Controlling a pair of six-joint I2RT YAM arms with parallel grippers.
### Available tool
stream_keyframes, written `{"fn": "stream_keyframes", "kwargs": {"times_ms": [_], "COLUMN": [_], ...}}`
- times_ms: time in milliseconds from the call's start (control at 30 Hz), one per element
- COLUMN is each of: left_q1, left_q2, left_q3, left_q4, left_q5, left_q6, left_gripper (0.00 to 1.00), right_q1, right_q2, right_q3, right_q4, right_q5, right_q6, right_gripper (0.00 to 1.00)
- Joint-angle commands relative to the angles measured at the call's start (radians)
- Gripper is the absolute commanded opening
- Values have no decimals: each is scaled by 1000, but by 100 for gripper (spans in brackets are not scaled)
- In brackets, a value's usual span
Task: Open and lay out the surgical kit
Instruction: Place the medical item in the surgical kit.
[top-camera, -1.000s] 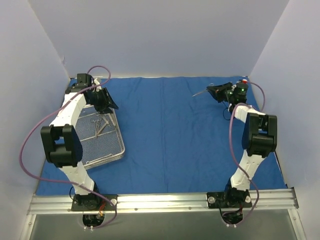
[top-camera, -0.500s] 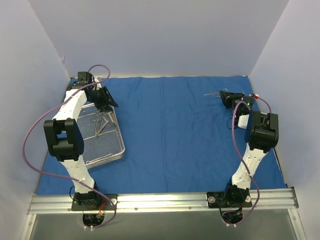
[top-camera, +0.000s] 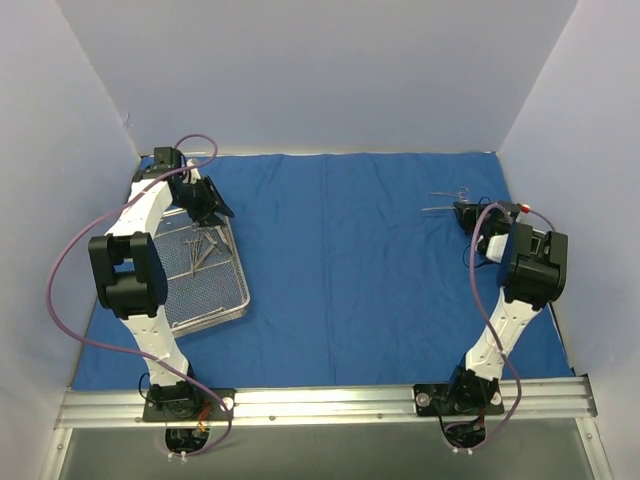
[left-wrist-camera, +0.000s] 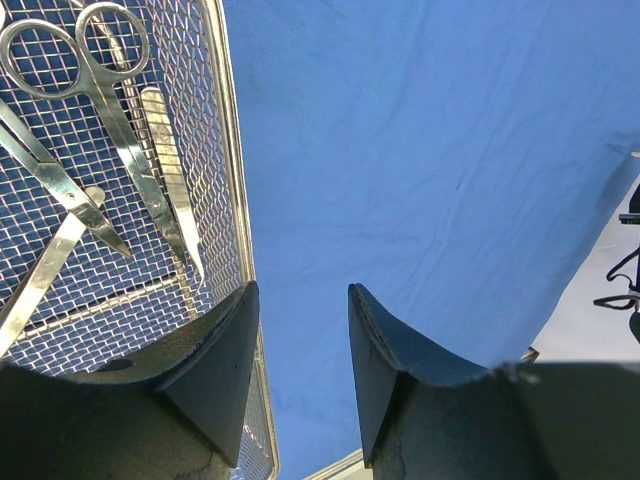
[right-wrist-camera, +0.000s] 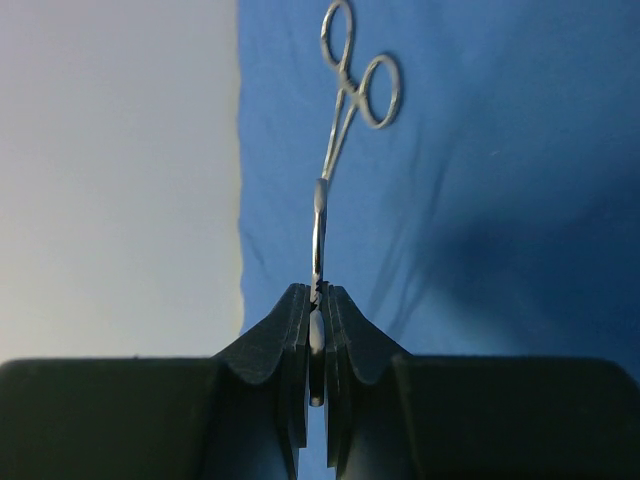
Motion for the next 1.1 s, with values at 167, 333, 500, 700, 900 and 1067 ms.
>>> {"fn": "stream_keyframes", "kwargs": {"times_ms": [167,333,500,700,900,1067], "left_q1": [22,31,31,31,35,48], "left_q2": [-1,-2,7,25,39,38], "left_q3": [42,42,41,58,70,65], "left_q4": [7,9,13,7,1,-1], "left_q5": [5,-7,-5,-5,-1,-2], "left_q6": [2,5,2,5,3,6], "left_gripper": [49,49,49,49,49,49], "right_q1": [-62,-87,-87,-75,-53,-26], "right_q2": [-66,-21,16,45,81,115], "right_q3": [27,55,81,95,81,93], "right_q4": [-102,-107,-57,-27,31,40], "right_q5": [-3,-43,-60,-52,-30,-1], "right_q6": [-122,-159,-138,-104,-50,-21], "right_gripper": [0,0,0,0,0,0]}}
